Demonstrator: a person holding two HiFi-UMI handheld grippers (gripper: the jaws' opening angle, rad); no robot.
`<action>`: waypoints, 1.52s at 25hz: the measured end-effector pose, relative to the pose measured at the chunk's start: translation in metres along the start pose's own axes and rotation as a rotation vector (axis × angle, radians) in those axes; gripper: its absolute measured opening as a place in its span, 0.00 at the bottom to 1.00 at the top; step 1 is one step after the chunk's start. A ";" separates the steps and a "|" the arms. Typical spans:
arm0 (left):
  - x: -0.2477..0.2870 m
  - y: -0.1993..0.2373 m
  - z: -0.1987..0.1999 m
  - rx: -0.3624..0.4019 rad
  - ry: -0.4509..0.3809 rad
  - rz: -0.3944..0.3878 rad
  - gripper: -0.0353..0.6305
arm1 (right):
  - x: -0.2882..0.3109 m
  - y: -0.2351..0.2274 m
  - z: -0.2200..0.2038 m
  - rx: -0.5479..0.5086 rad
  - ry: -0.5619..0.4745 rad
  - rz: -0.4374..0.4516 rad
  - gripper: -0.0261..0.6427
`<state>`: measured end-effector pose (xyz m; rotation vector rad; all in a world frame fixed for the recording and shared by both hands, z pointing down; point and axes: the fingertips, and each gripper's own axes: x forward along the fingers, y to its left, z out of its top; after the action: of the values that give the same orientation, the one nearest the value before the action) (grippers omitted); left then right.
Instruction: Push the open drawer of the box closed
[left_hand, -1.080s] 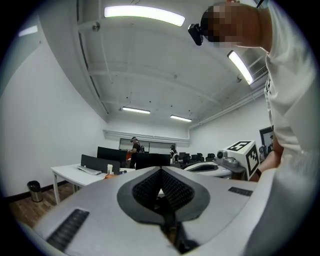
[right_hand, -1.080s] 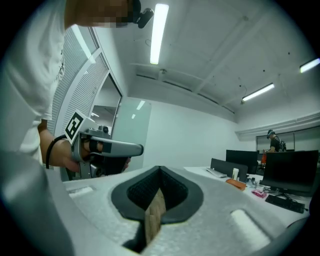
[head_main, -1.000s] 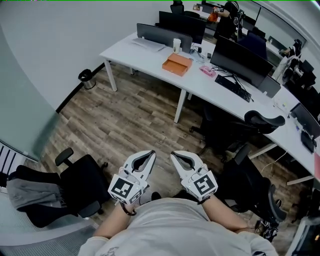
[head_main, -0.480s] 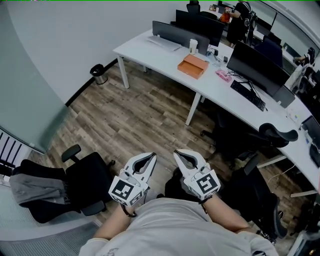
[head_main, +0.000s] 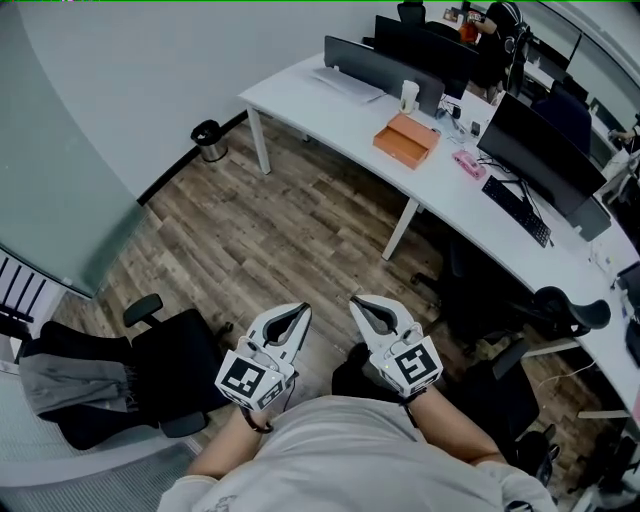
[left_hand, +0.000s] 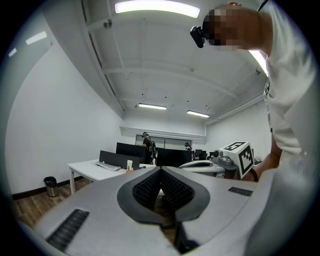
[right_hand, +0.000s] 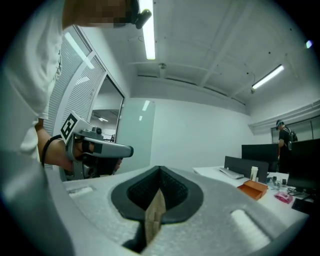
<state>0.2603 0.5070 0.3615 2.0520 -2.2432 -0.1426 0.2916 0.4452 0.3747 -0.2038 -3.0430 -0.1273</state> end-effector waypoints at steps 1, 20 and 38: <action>0.011 0.007 0.000 -0.002 0.001 0.002 0.05 | 0.006 -0.014 0.000 -0.011 -0.002 -0.005 0.04; 0.249 0.053 0.021 0.079 0.032 -0.043 0.05 | 0.043 -0.248 -0.005 -0.009 -0.039 -0.040 0.04; 0.358 0.088 0.023 0.030 0.019 -0.248 0.05 | 0.059 -0.339 -0.013 0.000 0.019 -0.251 0.04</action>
<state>0.1384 0.1587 0.3538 2.3304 -1.9830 -0.1080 0.1877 0.1168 0.3666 0.1789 -3.0356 -0.1457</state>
